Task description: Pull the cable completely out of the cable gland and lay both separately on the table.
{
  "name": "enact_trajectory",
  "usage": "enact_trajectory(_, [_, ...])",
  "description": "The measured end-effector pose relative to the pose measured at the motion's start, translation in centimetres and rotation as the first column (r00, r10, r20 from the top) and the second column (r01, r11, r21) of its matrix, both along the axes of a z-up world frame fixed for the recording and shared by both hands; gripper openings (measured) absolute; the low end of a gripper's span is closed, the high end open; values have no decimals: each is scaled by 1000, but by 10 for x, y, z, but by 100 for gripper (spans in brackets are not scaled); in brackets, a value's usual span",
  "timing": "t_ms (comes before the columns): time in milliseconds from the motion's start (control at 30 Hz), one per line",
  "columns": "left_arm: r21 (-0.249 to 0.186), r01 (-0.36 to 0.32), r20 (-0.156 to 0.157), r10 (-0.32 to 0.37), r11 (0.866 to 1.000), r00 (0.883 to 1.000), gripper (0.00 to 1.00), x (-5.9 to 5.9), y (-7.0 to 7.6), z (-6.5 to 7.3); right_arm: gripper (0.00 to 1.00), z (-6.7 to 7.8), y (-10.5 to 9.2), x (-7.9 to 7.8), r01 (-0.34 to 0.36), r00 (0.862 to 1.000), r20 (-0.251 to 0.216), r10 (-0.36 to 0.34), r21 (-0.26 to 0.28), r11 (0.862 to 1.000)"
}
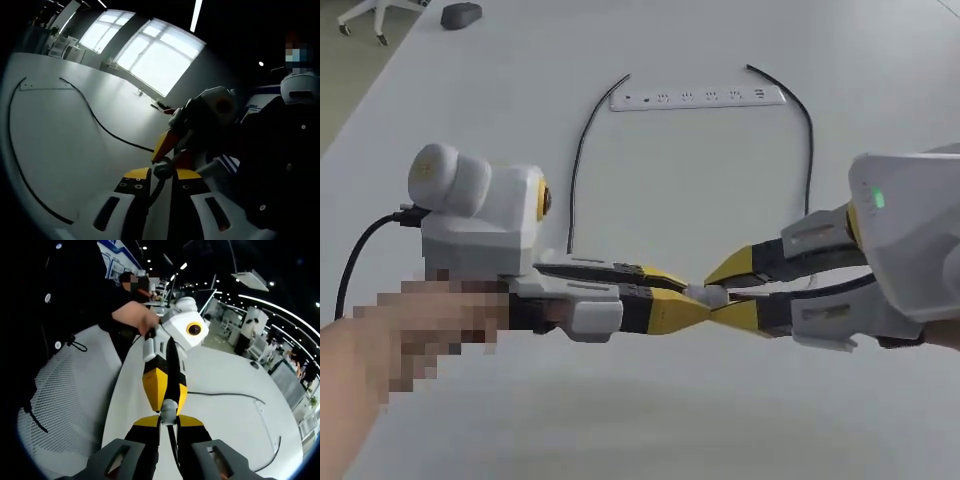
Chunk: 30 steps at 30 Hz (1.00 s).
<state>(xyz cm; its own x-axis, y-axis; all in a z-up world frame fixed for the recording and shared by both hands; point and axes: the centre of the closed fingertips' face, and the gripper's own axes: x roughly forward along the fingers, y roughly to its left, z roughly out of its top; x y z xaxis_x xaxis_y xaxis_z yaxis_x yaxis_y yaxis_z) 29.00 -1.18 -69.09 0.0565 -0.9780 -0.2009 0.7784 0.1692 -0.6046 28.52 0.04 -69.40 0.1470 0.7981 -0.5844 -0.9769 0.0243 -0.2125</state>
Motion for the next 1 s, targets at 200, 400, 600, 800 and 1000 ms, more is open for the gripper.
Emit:
enact_trajectory(200, [-8,-9,13,9,1000,1000,19,0,0,1,6,0,-1,0,4,1000,1,-4,0,1000])
enact_trajectory(400, [-3,-8,62,8,1000,998,18,0,-1,2,6,0,-1,0,8,1000,-8,-8,0,1000])
enact_trajectory(600, [0,-7,90,7,1000,996,16,0,-2,3,6,-2,-2,2,17,999,-30,-17,5,1000])
enact_trajectory(800, [7,1,124,-1,1000,992,16,0,-2,3,6,-3,-2,1,19,999,-42,-18,5,1000])
enact_trajectory(1000, [17,28,167,-31,999,985,15,-3,-1,2,6,-3,-1,-3,16,997,-72,-15,10,1000])
